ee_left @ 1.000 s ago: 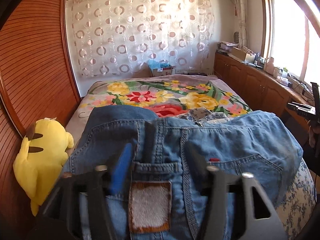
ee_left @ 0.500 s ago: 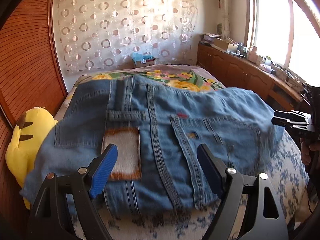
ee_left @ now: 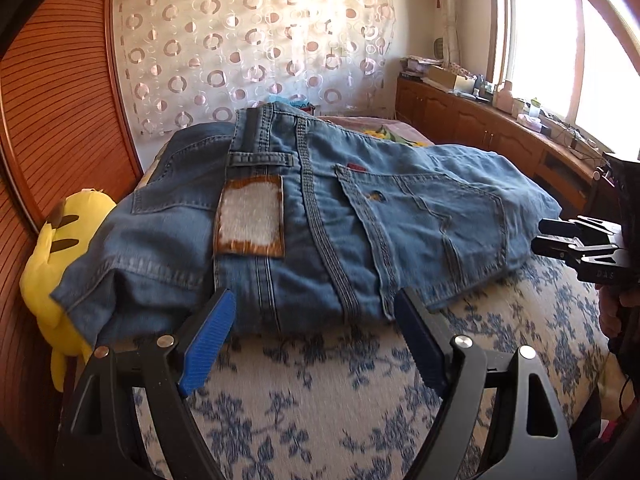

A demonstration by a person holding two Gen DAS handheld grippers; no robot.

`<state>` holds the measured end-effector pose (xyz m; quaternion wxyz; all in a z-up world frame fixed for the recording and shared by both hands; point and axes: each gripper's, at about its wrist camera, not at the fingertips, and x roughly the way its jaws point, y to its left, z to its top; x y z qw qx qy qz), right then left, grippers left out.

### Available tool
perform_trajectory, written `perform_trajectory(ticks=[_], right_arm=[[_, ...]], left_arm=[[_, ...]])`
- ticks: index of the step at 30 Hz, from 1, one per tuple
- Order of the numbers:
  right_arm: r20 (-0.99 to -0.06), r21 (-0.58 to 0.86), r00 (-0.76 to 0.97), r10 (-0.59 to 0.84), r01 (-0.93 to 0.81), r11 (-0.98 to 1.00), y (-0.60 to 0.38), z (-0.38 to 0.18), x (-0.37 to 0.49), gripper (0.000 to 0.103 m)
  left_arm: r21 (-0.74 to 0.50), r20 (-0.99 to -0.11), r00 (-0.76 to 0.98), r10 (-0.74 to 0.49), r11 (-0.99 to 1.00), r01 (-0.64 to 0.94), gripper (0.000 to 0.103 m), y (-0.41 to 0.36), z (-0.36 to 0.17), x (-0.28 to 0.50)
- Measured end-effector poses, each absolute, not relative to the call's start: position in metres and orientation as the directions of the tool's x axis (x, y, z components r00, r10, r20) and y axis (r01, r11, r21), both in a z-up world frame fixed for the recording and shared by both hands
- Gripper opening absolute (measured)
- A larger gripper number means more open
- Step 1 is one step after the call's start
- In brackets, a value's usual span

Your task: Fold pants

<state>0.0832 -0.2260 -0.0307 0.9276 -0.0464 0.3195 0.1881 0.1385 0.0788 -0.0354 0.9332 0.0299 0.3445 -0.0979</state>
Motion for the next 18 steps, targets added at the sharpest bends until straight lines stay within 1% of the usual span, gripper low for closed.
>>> perform_trajectory(ticks=[11, 18], right_arm=[[-0.641, -0.008, 0.704, 0.305, -0.403, 0.915, -0.194, -0.035, 0.068, 0.065], [-0.669, -0.06, 0.693, 0.269, -0.411, 0.91, -0.169, -0.043, 0.081, 0.065]], left_arm=[[-0.023, -0.644, 0.751, -0.145, 0.985, 0.171, 0.082, 0.088, -0.037, 0.122], [-0.022, -0.654, 0.746, -0.128, 0.988, 0.151, 0.082, 0.099, -0.044, 0.124]])
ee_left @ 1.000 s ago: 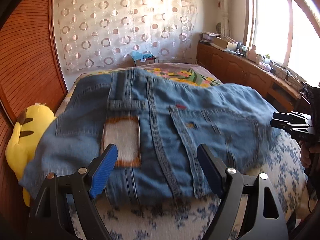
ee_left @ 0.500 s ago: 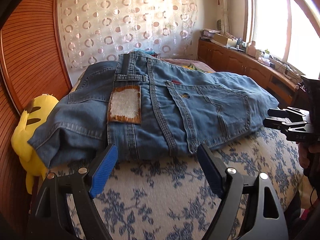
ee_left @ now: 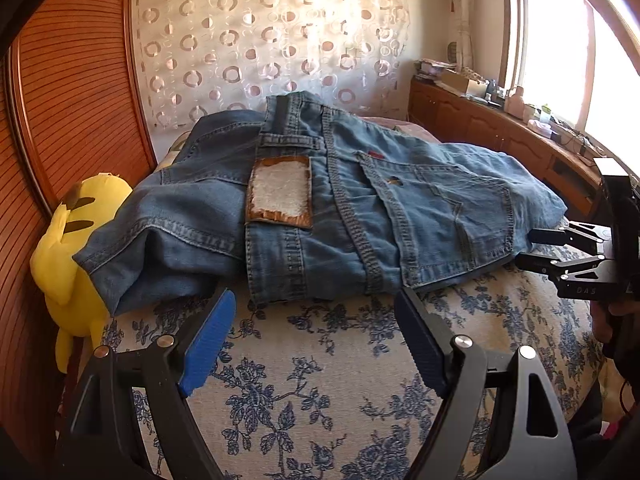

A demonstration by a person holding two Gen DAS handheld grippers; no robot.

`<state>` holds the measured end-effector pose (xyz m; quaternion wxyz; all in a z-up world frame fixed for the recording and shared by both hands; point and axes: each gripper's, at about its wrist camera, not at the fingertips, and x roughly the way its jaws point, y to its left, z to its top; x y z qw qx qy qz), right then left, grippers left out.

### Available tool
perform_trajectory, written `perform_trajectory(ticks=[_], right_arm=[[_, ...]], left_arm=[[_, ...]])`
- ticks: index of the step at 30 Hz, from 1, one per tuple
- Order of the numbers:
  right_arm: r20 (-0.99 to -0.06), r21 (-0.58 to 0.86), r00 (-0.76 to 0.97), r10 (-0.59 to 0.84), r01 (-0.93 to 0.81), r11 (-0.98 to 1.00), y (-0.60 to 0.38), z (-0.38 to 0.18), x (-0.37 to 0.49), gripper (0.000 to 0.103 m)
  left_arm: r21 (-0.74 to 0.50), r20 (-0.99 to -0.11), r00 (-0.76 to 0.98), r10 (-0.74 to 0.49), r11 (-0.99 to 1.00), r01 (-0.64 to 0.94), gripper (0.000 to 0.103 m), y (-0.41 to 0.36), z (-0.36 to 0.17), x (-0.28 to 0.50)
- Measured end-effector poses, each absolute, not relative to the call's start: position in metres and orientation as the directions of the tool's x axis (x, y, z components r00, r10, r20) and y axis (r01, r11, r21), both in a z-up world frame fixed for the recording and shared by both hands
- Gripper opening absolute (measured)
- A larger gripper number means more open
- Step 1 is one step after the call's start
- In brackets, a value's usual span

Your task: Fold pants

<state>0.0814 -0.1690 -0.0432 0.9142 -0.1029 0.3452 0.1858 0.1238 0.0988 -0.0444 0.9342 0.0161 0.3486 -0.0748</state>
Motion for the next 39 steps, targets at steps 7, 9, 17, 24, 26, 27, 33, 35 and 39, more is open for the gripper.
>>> perform_trajectory(ticks=[7, 9, 17, 24, 26, 27, 33, 35, 39], right_arm=[[-0.698, -0.142, 0.687, 0.202, -0.409, 0.901, -0.15, -0.05, 0.099, 0.065], [-0.699, -0.161, 0.689, 0.192, -0.413, 0.896, -0.144, -0.05, 0.102, 0.065], [-0.694, -0.222, 0.695, 0.188, -0.454, 0.863, -0.124, -0.052, 0.106, 0.006], [-0.606, -0.173, 0.753, 0.257, -0.44, 0.881, -0.131, -0.029, 0.095, 0.003], [-0.573, -0.16, 0.773, 0.274, -0.433, 0.887, -0.134, -0.018, 0.09, 0.003], [-0.564, -0.151, 0.776, 0.282, -0.432, 0.889, -0.134, -0.016, 0.089, 0.003], [-0.579, -0.145, 0.762, 0.291, -0.447, 0.883, -0.126, -0.023, 0.093, 0.003], [-0.58, -0.143, 0.761, 0.291, -0.447, 0.883, -0.126, -0.024, 0.095, 0.003], [-0.568, -0.134, 0.764, 0.307, -0.454, 0.881, -0.145, -0.011, 0.094, 0.003]], left_arm=[[-0.015, -0.66, 0.741, -0.124, 0.988, 0.153, 0.081, 0.105, -0.054, 0.134], [-0.011, -0.665, 0.737, -0.12, 0.989, 0.15, 0.072, 0.108, -0.056, 0.14], [-0.008, -0.683, 0.723, -0.101, 0.991, 0.132, 0.054, 0.121, -0.06, 0.156], [-0.031, -0.701, 0.699, -0.14, 0.986, 0.166, 0.044, 0.118, -0.07, 0.161], [-0.033, -0.704, 0.694, -0.147, 0.984, 0.175, 0.041, 0.116, -0.071, 0.162], [-0.033, -0.705, 0.693, -0.149, 0.983, 0.178, 0.04, 0.115, -0.071, 0.163], [-0.038, -0.696, 0.7, -0.16, 0.982, 0.186, 0.006, 0.112, -0.064, 0.163], [-0.038, -0.684, 0.713, -0.155, 0.983, 0.177, 0.004, 0.114, -0.057, 0.159], [-0.024, -0.658, 0.735, -0.164, 0.98, 0.198, 0.003, 0.11, -0.041, 0.149]])
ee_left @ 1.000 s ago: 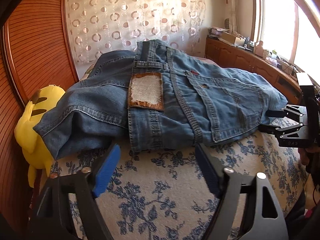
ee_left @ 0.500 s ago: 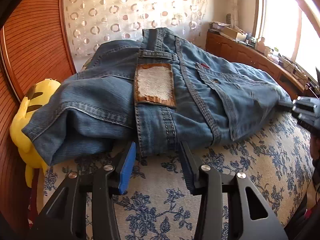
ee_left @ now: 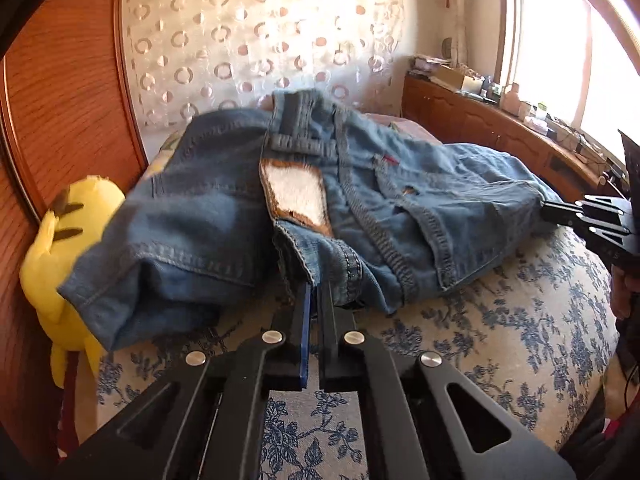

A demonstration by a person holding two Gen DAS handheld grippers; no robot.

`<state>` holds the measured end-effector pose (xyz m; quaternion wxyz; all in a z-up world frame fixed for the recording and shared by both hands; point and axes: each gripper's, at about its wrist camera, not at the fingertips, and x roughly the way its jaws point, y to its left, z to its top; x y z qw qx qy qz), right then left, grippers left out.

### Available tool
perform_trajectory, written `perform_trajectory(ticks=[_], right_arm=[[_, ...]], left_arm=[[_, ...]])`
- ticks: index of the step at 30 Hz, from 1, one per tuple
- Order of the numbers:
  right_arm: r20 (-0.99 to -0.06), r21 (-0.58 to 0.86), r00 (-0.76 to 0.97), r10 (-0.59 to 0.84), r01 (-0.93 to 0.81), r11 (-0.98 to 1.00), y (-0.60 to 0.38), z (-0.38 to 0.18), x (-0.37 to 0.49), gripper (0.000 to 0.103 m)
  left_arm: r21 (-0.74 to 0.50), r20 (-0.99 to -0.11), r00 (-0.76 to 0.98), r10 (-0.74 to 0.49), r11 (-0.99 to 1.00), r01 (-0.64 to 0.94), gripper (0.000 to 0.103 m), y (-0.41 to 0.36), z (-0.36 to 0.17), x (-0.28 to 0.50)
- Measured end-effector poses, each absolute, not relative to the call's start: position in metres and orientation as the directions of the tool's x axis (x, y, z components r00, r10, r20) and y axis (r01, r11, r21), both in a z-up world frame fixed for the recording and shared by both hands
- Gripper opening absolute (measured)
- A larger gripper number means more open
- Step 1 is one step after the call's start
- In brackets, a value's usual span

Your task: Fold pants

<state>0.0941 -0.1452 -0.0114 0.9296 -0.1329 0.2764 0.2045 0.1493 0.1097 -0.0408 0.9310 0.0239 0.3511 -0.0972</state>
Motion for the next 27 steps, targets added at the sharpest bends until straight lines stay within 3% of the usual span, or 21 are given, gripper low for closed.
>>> perform_trajectory(ticks=[16, 27], right_arm=[[-0.517, -0.218, 0.808, 0.283, -0.444, 0.869, -0.177, 0.043, 0.036, 0.003], [-0.509, -0.196, 0.773, 0.378, -0.532, 0.824, -0.181, 0.066, -0.029, 0.003]], left_arm=[[-0.013, -0.525, 0.832, -0.178, 0.979, 0.201, 0.003, 0.11, 0.034, 0.101], [-0.042, -0.489, 0.853, -0.182, 0.982, 0.185, 0.003, 0.136, 0.053, 0.05]])
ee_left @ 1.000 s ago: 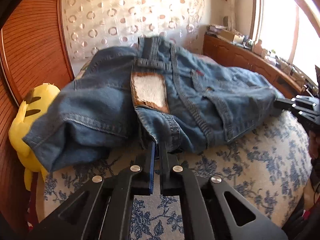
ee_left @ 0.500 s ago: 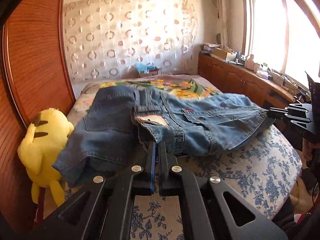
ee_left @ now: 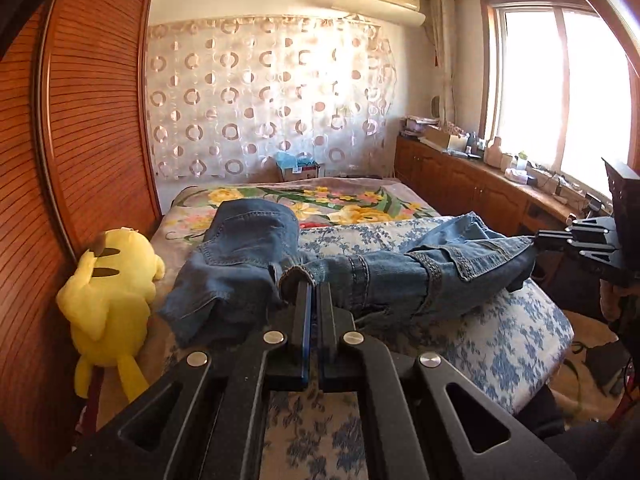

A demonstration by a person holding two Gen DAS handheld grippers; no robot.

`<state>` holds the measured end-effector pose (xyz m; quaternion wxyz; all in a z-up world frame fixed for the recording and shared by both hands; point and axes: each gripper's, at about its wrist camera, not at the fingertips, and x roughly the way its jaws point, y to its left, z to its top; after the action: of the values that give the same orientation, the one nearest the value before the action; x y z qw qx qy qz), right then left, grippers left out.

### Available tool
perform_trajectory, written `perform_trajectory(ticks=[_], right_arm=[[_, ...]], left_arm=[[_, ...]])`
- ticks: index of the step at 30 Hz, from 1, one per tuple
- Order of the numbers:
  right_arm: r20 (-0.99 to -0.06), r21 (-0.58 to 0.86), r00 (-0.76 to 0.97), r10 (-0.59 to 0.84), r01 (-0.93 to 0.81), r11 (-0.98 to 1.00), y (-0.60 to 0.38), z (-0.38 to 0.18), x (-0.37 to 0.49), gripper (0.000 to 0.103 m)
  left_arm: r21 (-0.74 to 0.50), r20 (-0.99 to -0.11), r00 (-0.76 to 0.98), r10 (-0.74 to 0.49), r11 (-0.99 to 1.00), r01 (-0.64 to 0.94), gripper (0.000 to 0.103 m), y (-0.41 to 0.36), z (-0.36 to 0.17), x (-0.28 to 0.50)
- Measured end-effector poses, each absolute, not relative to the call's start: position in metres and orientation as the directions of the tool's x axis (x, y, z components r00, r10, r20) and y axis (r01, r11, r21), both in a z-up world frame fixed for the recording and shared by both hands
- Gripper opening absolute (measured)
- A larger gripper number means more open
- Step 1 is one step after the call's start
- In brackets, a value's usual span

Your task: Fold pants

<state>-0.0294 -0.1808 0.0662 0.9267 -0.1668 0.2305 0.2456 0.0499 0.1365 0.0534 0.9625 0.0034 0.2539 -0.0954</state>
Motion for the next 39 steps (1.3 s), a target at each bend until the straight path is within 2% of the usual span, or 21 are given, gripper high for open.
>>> perform_trajectory(ticks=[10, 13, 15, 18, 20, 22, 23, 25, 27, 29, 30, 39], right_arm=[[-0.582, -0.136, 0.722, 0.373, -0.539, 0.831, -0.199, 0.054, -0.031, 0.003], [-0.586, -0.106, 0.715, 0.382, -0.535, 0.838, -0.202, 0.062, -0.028, 0.003], [-0.574, -0.1, 0.723, 0.385, -0.529, 0.843, -0.205, 0.069, -0.029, 0.003], [-0.554, -0.09, 0.738, 0.384, -0.512, 0.855, -0.209, 0.075, -0.026, 0.007], [-0.549, -0.08, 0.741, 0.387, -0.507, 0.858, -0.208, 0.073, -0.025, 0.007], [-0.546, -0.07, 0.743, 0.387, -0.501, 0.863, -0.204, 0.067, -0.021, 0.008], [-0.545, -0.068, 0.744, 0.387, -0.499, 0.864, -0.2, 0.061, -0.021, 0.009], [-0.544, -0.068, 0.744, 0.388, -0.499, 0.864, -0.197, 0.052, -0.017, 0.013], [-0.546, -0.065, 0.743, 0.387, -0.498, 0.865, -0.193, 0.042, -0.011, 0.022], [-0.552, -0.055, 0.739, 0.386, -0.494, 0.868, -0.19, 0.033, -0.003, 0.041], [-0.555, -0.053, 0.739, 0.381, -0.489, 0.871, -0.188, 0.029, 0.002, 0.044], [-0.612, -0.007, 0.71, 0.348, -0.445, 0.896, -0.18, -0.026, 0.052, 0.048]], left_arm=[[-0.033, -0.596, 0.781, -0.188, 0.977, 0.21, 0.003, 0.13, 0.017, 0.033], [-0.035, -0.592, 0.788, -0.17, 0.982, 0.186, 0.004, 0.137, 0.02, 0.029], [-0.04, -0.579, 0.798, -0.17, 0.983, 0.18, 0.026, 0.141, 0.026, 0.027], [-0.025, -0.562, 0.812, -0.16, 0.984, 0.177, 0.046, 0.142, 0.031, 0.03], [-0.028, -0.563, 0.81, -0.163, 0.984, 0.178, 0.049, 0.14, 0.029, 0.033], [-0.027, -0.57, 0.806, -0.163, 0.983, 0.18, 0.062, 0.137, 0.026, 0.04], [-0.028, -0.568, 0.806, -0.166, 0.983, 0.182, 0.073, 0.137, 0.024, 0.043], [-0.047, -0.567, 0.803, -0.183, 0.981, 0.19, 0.079, 0.135, 0.018, 0.05], [-0.05, -0.577, 0.795, -0.186, 0.98, 0.192, 0.079, 0.134, 0.011, 0.059], [-0.047, -0.581, 0.796, -0.174, 0.982, 0.18, 0.079, 0.134, 0.004, 0.067], [-0.048, -0.587, 0.792, -0.168, 0.984, 0.173, 0.079, 0.135, -0.002, 0.073], [-0.071, -0.639, 0.752, -0.161, 0.986, 0.152, 0.077, 0.146, -0.039, 0.119]])
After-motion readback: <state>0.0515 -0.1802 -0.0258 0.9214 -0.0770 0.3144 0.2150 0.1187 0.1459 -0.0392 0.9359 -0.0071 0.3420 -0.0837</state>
